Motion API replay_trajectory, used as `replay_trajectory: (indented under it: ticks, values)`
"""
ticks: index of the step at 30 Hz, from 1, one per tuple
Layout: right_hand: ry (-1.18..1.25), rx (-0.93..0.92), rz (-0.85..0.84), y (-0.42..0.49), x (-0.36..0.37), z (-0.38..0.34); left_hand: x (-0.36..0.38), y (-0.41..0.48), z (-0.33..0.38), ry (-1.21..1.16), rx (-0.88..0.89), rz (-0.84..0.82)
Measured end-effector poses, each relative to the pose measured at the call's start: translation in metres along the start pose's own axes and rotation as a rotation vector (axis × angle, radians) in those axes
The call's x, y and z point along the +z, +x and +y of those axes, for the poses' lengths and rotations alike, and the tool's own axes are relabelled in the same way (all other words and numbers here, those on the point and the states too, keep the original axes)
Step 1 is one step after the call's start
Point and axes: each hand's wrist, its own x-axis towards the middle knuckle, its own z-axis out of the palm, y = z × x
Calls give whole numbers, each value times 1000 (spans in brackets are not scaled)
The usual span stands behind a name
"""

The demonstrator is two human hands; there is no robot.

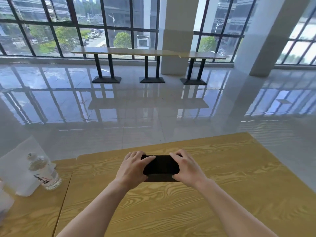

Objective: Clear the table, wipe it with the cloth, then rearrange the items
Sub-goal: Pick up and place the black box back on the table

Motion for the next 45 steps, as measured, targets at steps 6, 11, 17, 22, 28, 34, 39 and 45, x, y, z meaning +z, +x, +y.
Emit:
replay_trajectory:
  ticks: [6, 11, 17, 22, 28, 34, 39, 45]
  values:
    - [-9, 138, 34, -21, -10, 14, 6, 24, 16, -24, 108, -8]
    - [-18, 209, 54, -38, -22, 36, 13, 43, 41, -39, 177, -33]
    - [-16, 275, 83, -52, -42, 80, 27, 79, 83, -60, 242, -52]
    - [-7, 309, 100, -56, -56, 137, 50, 121, 128, -46, 255, -95]
    - [23, 348, 85, -48, -77, 237, 99, 191, 195, -62, 227, -153]
    - [44, 376, 53, -38, -102, 334, 138, 262, 262, -59, 222, -213]
    - [51, 390, 55, -19, -115, 392, 159, 314, 294, -44, 224, -230]
    - [70, 427, 64, -1, -121, 436, 179, 364, 314, -37, 243, -255]
